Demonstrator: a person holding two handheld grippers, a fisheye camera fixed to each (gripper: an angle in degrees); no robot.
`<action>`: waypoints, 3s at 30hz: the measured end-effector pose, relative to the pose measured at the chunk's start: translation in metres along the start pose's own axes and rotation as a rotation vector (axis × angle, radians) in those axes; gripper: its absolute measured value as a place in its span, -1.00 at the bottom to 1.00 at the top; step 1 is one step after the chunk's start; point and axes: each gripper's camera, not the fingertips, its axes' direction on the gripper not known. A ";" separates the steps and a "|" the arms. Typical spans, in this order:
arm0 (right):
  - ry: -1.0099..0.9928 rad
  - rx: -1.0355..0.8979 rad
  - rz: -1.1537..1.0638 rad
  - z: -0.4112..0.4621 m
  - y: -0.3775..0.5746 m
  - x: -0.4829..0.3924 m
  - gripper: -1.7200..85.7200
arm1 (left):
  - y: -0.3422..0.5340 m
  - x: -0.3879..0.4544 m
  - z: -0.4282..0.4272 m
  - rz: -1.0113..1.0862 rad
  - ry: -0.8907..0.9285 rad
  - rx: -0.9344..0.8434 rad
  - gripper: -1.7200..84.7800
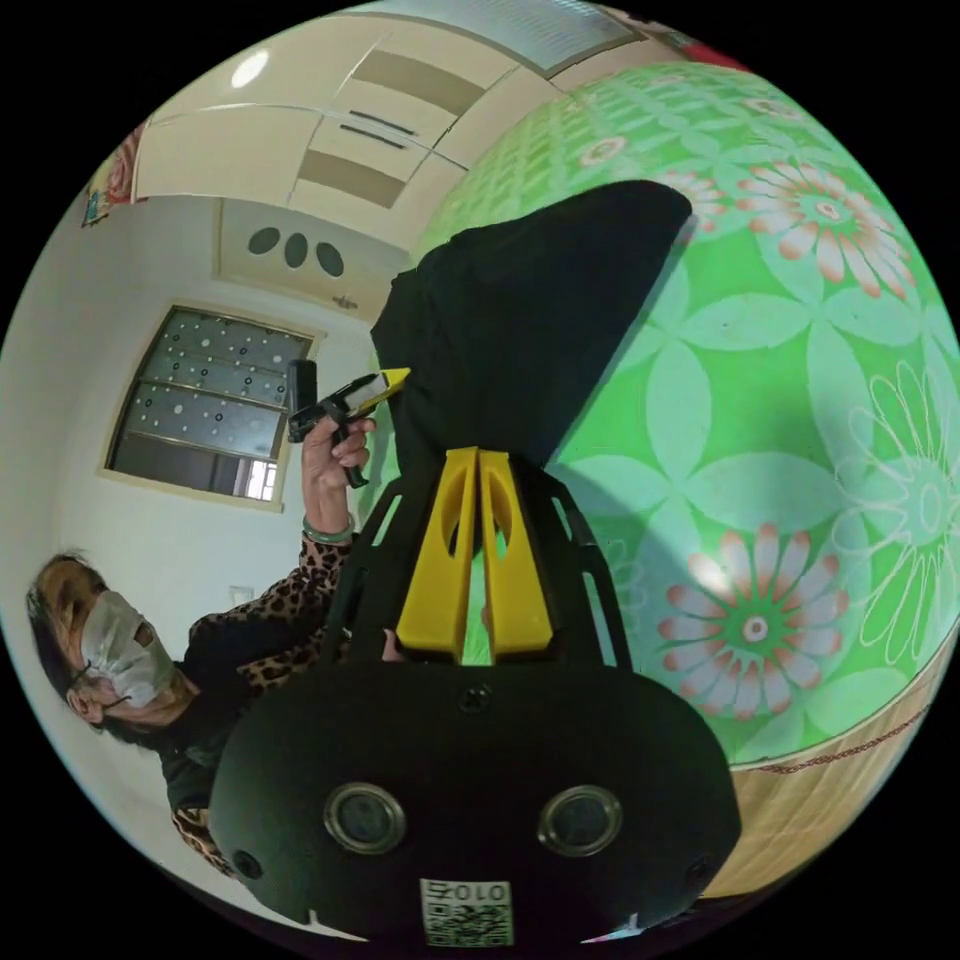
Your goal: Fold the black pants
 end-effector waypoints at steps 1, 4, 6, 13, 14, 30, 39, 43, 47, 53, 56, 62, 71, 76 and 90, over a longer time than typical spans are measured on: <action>-0.012 -0.005 -0.020 0.001 -0.001 -0.005 -0.90 | 0.004 0.000 -0.003 -0.001 -0.012 0.001 -0.97; -0.007 0.026 -0.025 -0.001 -0.001 -0.008 -0.91 | 0.023 0.002 -0.013 -0.004 -0.044 -0.004 -0.96; 0.037 0.049 -0.010 -0.001 -0.002 -0.007 -0.91 | 0.032 0.009 -0.024 0.020 0.021 0.028 -0.96; 0.083 0.044 -0.088 0.029 -0.065 -0.034 -0.91 | 0.012 0.014 -0.002 0.034 0.002 0.031 -0.97; 0.149 0.024 -0.075 0.037 -0.081 -0.031 -0.91 | 0.009 0.014 0.004 0.035 -0.056 0.033 -0.97; 0.712 -0.194 -0.018 -0.001 -0.146 0.015 -0.93 | -0.059 0.099 0.112 0.412 0.081 -0.415 -0.96; -0.147 0.115 0.009 -0.043 -0.113 0.074 -0.84 | -0.152 0.001 0.073 0.174 0.194 -0.373 -0.93; -0.372 0.093 0.235 -0.003 -0.079 0.100 -0.77 | -0.195 -0.014 0.080 0.062 0.256 -0.368 -0.88; -0.478 0.150 0.452 0.030 -0.032 0.107 -0.74 | -0.236 0.011 0.114 0.108 0.196 -0.503 -0.82; -0.494 0.375 0.661 0.060 0.006 0.115 -0.69 | -0.264 0.034 0.159 0.153 0.104 -0.604 -0.81; -0.460 0.453 0.705 0.070 0.012 0.119 -0.72 | -0.269 0.035 0.177 0.180 0.111 -0.659 -0.84; -0.328 0.518 0.770 0.084 0.012 0.125 -0.86 | -0.278 0.026 0.195 0.247 0.092 -0.704 -0.95; -0.437 0.539 0.795 0.124 0.001 0.123 -0.68 | -0.293 -0.002 0.164 0.139 0.247 -0.682 -0.91; -0.504 0.633 0.822 0.157 -0.001 0.149 -0.77 | -0.294 0.014 0.168 0.200 0.238 -0.686 -0.90; -0.396 0.498 0.754 0.220 -0.002 0.161 -0.85 | -0.275 -0.028 0.171 0.305 0.204 -0.733 -0.96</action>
